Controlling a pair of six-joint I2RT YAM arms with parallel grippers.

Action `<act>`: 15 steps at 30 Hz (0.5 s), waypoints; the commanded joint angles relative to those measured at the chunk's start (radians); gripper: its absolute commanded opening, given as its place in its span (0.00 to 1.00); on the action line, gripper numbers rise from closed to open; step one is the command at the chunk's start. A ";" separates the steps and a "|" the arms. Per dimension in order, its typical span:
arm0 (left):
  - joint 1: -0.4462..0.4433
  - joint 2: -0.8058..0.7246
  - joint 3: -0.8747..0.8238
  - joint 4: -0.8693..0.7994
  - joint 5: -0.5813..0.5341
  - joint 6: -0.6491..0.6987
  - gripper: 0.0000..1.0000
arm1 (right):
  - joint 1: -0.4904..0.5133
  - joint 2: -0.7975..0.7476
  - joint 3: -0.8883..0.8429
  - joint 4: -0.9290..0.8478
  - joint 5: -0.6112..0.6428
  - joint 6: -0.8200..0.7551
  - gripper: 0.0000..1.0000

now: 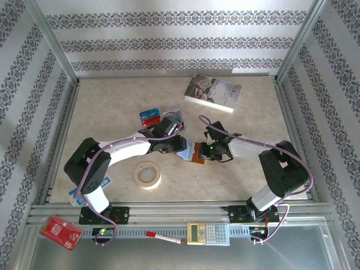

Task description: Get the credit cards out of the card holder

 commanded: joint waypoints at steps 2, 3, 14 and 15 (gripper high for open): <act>0.014 -0.024 -0.028 -0.080 -0.058 -0.023 0.32 | 0.028 0.006 -0.025 -0.003 0.004 0.048 0.20; 0.016 -0.019 -0.029 -0.084 -0.062 -0.023 0.32 | 0.030 0.010 -0.023 -0.004 0.005 0.047 0.19; 0.023 0.026 0.090 -0.162 -0.100 0.074 0.32 | 0.016 0.024 0.010 -0.049 0.054 0.007 0.19; 0.023 0.036 0.099 -0.168 -0.102 0.081 0.31 | 0.015 0.028 0.011 -0.051 0.055 0.003 0.19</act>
